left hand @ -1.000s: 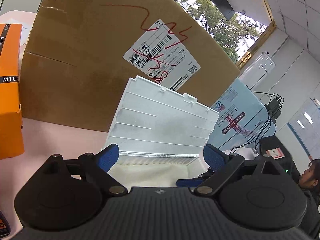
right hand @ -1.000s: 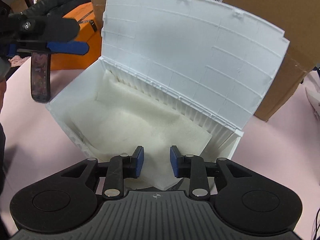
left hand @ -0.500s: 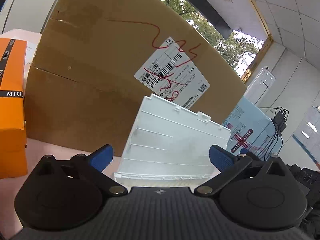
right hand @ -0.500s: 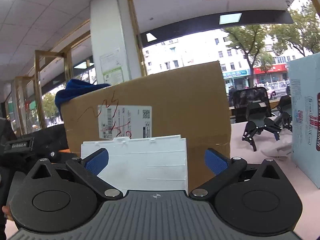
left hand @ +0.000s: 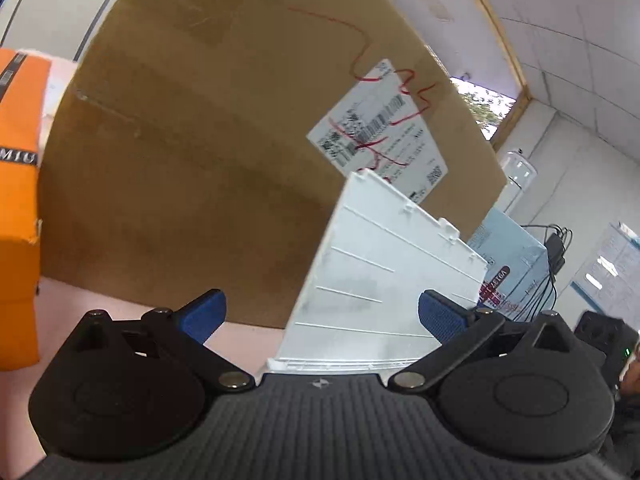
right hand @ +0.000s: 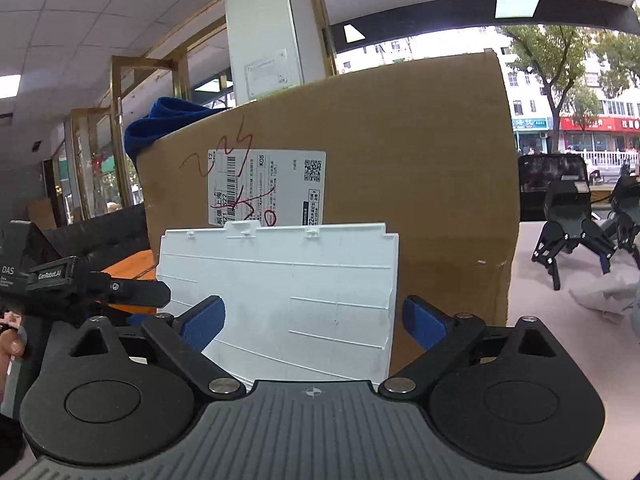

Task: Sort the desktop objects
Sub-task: 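Push the white box lid down shut with the right gripper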

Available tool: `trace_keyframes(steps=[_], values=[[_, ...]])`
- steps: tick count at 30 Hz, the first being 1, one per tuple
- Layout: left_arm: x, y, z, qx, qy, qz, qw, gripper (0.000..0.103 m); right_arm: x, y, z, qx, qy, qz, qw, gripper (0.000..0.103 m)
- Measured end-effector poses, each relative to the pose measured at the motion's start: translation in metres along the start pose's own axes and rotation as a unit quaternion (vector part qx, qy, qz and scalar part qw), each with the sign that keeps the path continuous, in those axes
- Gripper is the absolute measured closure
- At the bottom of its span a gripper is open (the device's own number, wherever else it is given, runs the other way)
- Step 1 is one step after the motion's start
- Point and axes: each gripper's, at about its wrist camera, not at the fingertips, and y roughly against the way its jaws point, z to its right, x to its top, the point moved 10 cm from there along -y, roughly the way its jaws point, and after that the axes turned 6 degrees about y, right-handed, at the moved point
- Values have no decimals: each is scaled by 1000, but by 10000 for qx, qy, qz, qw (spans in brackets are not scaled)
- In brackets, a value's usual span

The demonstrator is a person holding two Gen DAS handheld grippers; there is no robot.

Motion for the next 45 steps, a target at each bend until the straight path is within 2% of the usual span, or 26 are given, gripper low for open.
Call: trace_keyframes(steps=[1, 2, 3, 9, 13, 18, 22, 30, 36, 42, 45], values=[[-2, 0, 3, -39, -85, -24, 10000, 0, -2, -3, 1, 25, -59, -6, 10000, 23], [-4, 0, 6, -84, -145, -39, 9999, 0, -3, -5, 3, -13, -97, 30, 9999, 36], [-5, 0, 8, -128, -198, -54, 9997, 0, -3, -5, 5, -25, -155, 76, 9998, 42], [-7, 7, 23, -494, -386, 62, 9980, 10, -5, 4, 16, 270, -620, 399, 9969, 54], [-6, 14, 32, -660, -516, 218, 9962, 10, -5, 12, 14, 500, -624, 560, 9952, 54], [-2, 24, 37, -1019, -434, 302, 9934, 8, -3, 27, 3, 548, -269, 782, 9951, 52], [-4, 28, 48, -1095, -673, 268, 9913, 5, -4, 40, -6, 534, -29, 811, 9953, 51], [-22, 28, 64, -905, -1162, 145, 9890, 0, -14, 65, -28, 306, 414, 759, 9958, 49], [-37, 45, 69, -597, -1521, 227, 9863, 0, -24, 95, -33, 147, 153, 940, 9953, 49], [-38, 69, 70, -654, -1015, 300, 9922, 0, -38, 106, -47, -48, 544, 797, 9953, 48], [-35, 83, 72, -479, -972, 515, 9928, 0, -40, 107, -50, -128, 602, 746, 9953, 47]])
